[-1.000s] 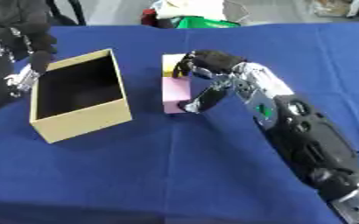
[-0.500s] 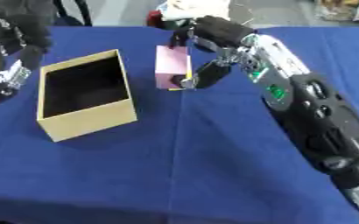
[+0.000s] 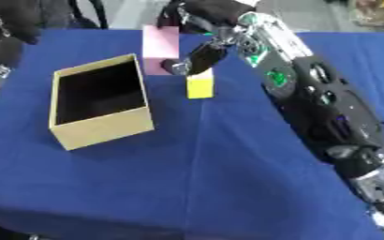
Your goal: Pick up objects on the table and place them in the box.
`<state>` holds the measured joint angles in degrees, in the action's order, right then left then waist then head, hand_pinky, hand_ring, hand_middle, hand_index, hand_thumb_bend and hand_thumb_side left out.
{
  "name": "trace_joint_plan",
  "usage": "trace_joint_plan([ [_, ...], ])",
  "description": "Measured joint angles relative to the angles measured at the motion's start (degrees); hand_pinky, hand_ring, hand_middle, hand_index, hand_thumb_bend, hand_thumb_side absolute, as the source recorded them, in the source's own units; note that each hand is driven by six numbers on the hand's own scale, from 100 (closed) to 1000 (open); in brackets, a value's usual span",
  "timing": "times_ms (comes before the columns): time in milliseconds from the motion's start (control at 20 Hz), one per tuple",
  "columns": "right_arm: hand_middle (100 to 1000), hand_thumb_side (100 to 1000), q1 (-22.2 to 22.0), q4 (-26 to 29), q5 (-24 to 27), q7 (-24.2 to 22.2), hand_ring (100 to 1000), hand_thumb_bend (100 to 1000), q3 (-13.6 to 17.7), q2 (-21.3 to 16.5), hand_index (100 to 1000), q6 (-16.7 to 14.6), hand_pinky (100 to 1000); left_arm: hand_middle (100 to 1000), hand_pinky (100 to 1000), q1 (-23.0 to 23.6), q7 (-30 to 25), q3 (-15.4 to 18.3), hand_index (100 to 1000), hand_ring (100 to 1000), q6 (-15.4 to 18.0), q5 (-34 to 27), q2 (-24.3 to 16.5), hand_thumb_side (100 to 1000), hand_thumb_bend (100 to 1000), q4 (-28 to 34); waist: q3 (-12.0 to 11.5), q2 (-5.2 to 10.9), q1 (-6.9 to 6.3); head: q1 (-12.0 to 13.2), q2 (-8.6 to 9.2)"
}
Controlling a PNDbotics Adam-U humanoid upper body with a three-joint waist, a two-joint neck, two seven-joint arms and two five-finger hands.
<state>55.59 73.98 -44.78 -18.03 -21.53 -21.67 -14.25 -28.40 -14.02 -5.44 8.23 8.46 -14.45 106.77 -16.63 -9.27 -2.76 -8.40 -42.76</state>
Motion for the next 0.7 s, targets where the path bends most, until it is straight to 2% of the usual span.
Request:
trace_joint_plan([
  [300, 530, 367, 1.24, -7.12, -2.79, 0.57, 747, 284, 0.93, 3.12, 519, -1.45, 843, 667, 655, -0.98, -1.26, -1.02, 839, 669, 0.09, -1.06, 1.50, 608, 328, 0.03, -2.47, -0.65, -0.23, -3.28, 0.73],
  [700, 556, 383, 2.11, -13.73, -6.64, 0.63, 761, 292, 1.76, 7.72, 551, -5.14, 850, 667, 655, -1.47, -2.13, -1.65, 839, 670, 0.19, -1.73, 2.37, 610, 327, 0.37, -3.41, -0.91, -0.74, -4.48, 1.01],
])
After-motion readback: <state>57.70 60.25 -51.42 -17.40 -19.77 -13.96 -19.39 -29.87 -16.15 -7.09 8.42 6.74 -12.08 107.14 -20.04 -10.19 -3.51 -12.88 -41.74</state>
